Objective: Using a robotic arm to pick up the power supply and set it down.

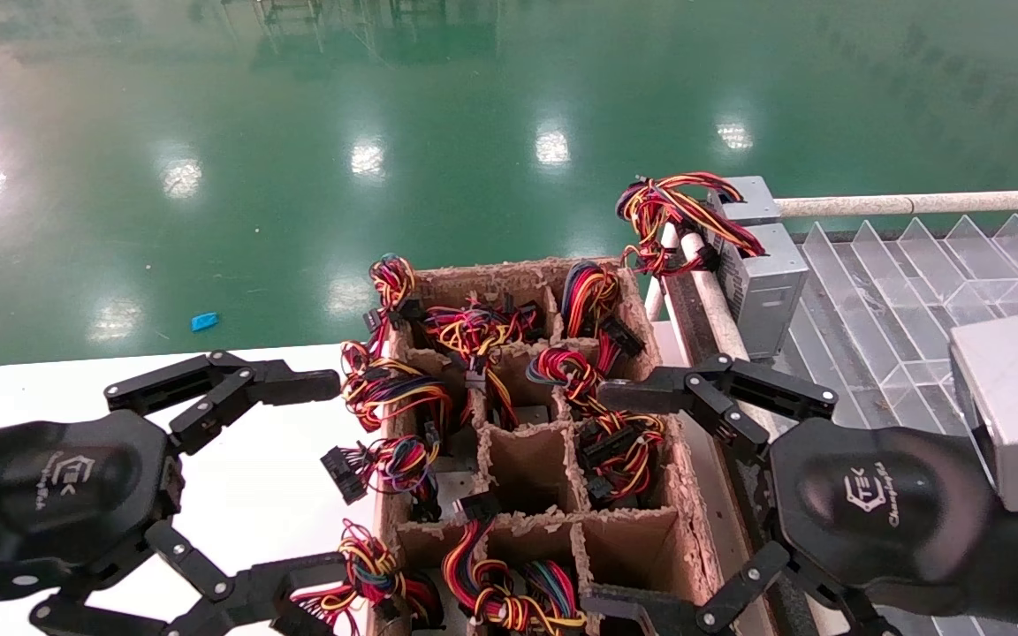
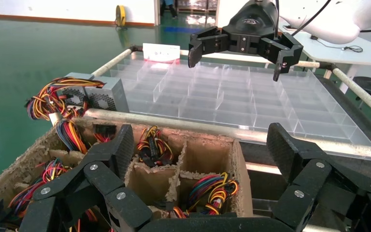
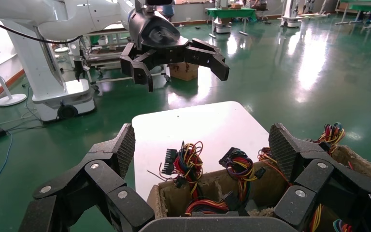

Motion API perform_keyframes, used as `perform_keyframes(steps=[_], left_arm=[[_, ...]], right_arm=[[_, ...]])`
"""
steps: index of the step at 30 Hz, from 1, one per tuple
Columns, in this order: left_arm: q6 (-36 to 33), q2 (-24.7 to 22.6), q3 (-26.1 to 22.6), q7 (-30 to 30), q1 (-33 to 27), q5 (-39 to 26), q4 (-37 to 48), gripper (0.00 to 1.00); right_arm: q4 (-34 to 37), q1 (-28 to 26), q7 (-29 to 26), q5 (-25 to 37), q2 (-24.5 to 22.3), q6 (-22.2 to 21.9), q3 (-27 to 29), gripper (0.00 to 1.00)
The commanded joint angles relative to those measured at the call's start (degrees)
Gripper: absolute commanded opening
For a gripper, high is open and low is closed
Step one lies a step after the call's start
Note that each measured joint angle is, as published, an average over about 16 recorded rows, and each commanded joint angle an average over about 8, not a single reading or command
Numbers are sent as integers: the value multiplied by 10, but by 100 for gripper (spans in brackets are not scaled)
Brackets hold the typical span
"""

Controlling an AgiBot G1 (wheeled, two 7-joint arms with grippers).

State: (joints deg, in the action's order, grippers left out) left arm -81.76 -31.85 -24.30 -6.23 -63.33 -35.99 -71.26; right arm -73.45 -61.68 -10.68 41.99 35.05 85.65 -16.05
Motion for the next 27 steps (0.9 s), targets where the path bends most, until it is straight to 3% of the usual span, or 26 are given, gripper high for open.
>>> perform_keyframes(steps=[1, 27], left_arm=[[0, 0, 0, 0, 0, 0, 0, 100], [0, 0, 0, 0, 0, 0, 0, 100]], right_arm=[[0, 0, 0, 0, 0, 0, 0, 100], [0, 0, 0, 0, 0, 0, 0, 100]])
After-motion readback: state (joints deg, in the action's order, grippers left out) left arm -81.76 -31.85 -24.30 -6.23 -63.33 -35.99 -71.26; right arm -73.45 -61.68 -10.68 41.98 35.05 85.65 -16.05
